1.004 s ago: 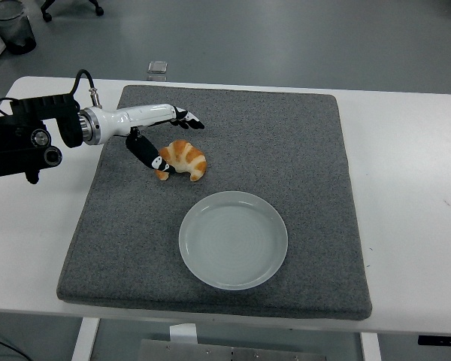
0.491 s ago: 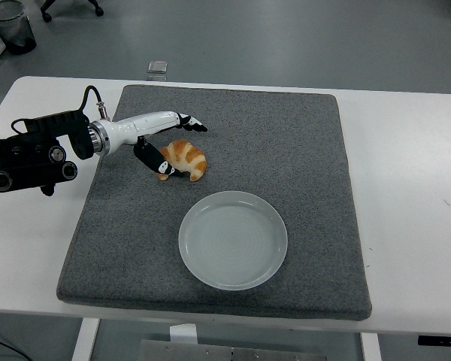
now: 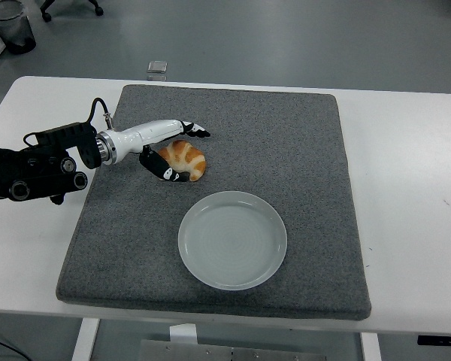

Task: Place the bread on the plate

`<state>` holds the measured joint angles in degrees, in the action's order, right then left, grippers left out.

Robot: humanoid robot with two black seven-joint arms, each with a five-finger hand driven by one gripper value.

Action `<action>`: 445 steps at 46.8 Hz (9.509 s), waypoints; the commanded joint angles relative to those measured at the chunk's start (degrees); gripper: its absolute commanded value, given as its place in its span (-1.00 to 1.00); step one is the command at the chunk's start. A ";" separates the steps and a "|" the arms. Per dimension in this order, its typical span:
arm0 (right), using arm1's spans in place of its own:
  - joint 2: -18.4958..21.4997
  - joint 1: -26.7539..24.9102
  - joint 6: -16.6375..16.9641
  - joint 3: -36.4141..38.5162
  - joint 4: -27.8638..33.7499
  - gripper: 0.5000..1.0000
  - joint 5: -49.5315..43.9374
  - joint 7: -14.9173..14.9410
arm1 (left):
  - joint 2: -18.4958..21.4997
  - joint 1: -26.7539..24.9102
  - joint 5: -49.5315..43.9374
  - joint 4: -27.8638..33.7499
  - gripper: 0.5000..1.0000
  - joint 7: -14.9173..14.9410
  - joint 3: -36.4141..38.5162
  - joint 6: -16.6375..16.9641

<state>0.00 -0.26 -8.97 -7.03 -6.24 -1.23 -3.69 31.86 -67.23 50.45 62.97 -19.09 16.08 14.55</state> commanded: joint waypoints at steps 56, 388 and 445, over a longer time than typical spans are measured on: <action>0.00 0.00 -0.26 0.00 0.26 0.75 0.09 0.00 | -3.56 2.63 -1.14 -5.66 0.58 -1.38 -1.32 0.13; 0.00 0.00 -0.26 0.00 0.44 0.75 0.09 0.00 | -2.33 5.70 20.57 13.76 0.52 -6.04 -5.54 -2.24; 0.00 -0.09 -0.17 0.00 0.09 0.75 0.00 0.00 | 5.84 6.93 6.17 17.19 0.93 -6.04 -24.51 -18.32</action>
<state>0.00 -0.36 -9.13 -7.03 -6.15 -1.24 -3.70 37.18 -60.23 59.50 80.25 -25.23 -5.68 -1.03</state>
